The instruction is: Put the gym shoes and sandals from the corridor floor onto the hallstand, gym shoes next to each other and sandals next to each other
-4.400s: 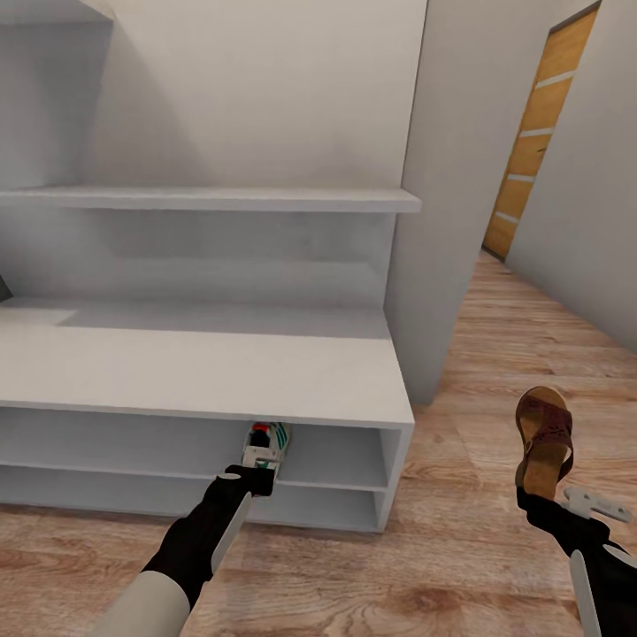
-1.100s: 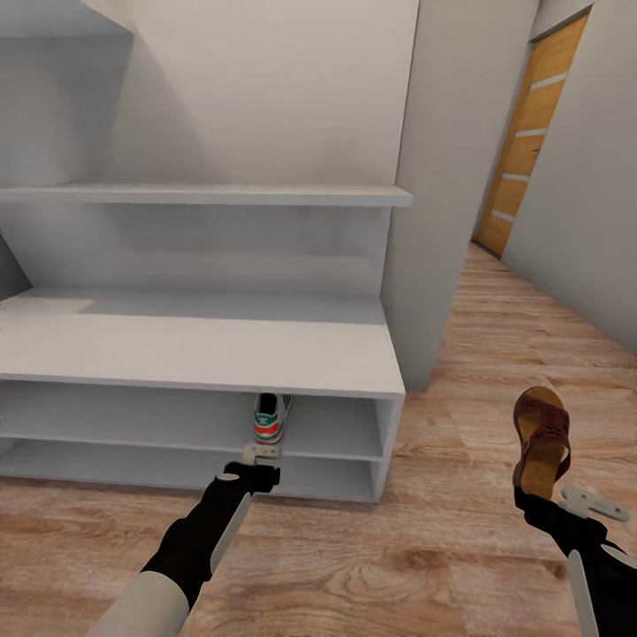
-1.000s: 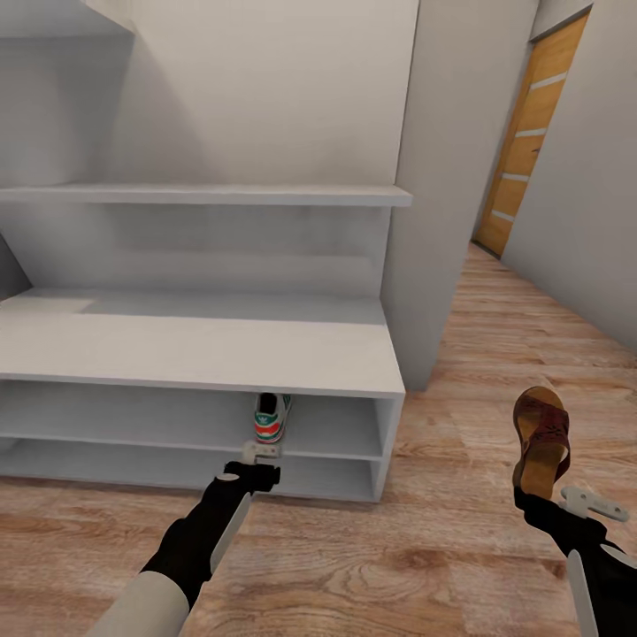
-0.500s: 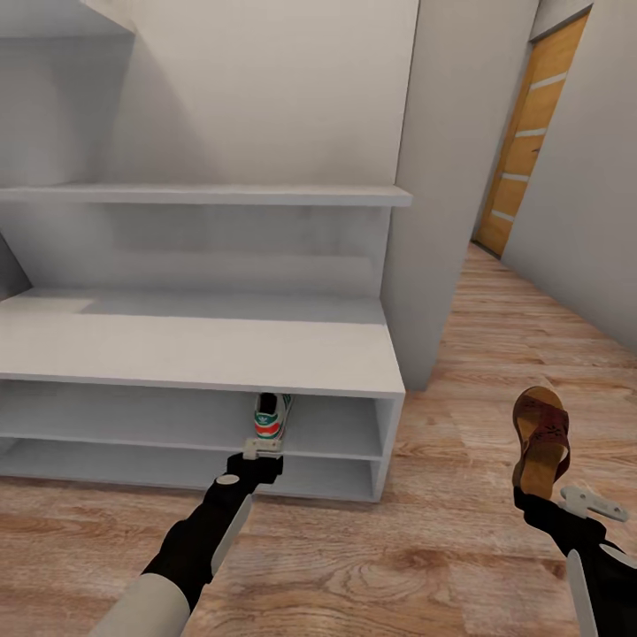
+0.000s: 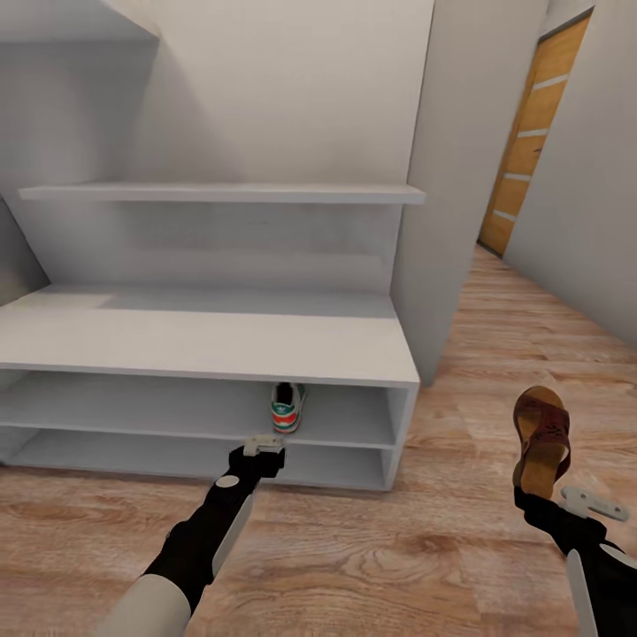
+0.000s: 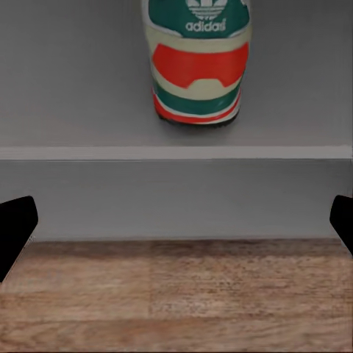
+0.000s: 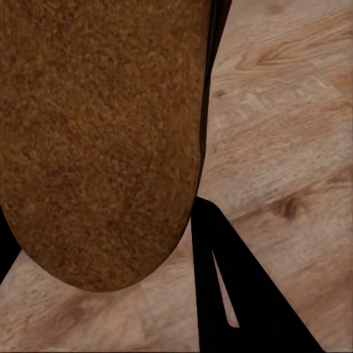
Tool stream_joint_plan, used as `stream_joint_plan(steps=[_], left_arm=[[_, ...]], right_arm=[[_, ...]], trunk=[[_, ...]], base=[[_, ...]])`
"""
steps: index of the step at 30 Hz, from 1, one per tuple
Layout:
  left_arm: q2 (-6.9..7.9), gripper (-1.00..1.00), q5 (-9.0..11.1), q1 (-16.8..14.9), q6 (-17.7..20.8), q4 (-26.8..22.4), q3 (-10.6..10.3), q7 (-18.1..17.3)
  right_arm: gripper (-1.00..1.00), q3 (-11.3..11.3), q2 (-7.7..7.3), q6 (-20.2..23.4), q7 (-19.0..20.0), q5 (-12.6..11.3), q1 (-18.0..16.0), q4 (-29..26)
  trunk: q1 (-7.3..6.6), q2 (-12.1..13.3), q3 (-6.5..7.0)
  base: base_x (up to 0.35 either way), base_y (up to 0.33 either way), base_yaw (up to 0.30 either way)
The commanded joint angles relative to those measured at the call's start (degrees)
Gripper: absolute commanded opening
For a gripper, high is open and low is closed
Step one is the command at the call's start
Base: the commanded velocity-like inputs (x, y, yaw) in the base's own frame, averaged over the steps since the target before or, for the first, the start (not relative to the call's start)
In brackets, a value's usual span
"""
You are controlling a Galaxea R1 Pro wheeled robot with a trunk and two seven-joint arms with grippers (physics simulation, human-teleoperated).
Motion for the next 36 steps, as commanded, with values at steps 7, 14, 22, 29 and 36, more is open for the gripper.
stream_joint_plan(steps=[7, 14, 22, 29, 36], left_arm=[[0.04, 1.00, 0.6, 0.0, 0.2, -0.1, -0.2, 0.5], [0.04, 1.00, 0.6, 0.0, 0.2, -0.1, -0.2, 0.5], [0.04, 1.00, 0.6, 0.0, 0.2, -0.1, -0.2, 0.5], [0.04, 1.00, 0.6, 0.0, 0.2, -0.1, -0.2, 0.5], [0.04, 1.00, 0.6, 0.0, 0.2, -0.1, -0.2, 0.5]], right_arm=[[-1.00, 0.0, 0.02, 0.3, 0.0, -0.1, -0.1, -0.1], [-1.00, -0.2, -0.06, 0.3, 0.0, -0.1, 0.0, -0.1], [-1.00, -0.2, -0.07, 0.3, 0.0, -0.1, 0.0, -0.1], [-1.00, -0.2, -0.07, 0.3, 0.0, -0.1, 0.0, -0.1], [-1.00, -0.1, -0.01, 0.3, 0.0, -0.1, 0.0, -0.1]], trunk=[[-0.04, 0.0, -0.05], [-0.04, 0.0, -0.05], [-0.04, 0.0, -0.05], [-0.04, 0.0, -0.05], [-0.04, 0.0, -0.05]], base=[[-0.231, 0.240, 0.000], [-0.234, 0.239, 0.000], [-0.227, 0.241, 0.000], [-0.216, 0.246, 0.000], [-0.134, 0.287, 0.000]])
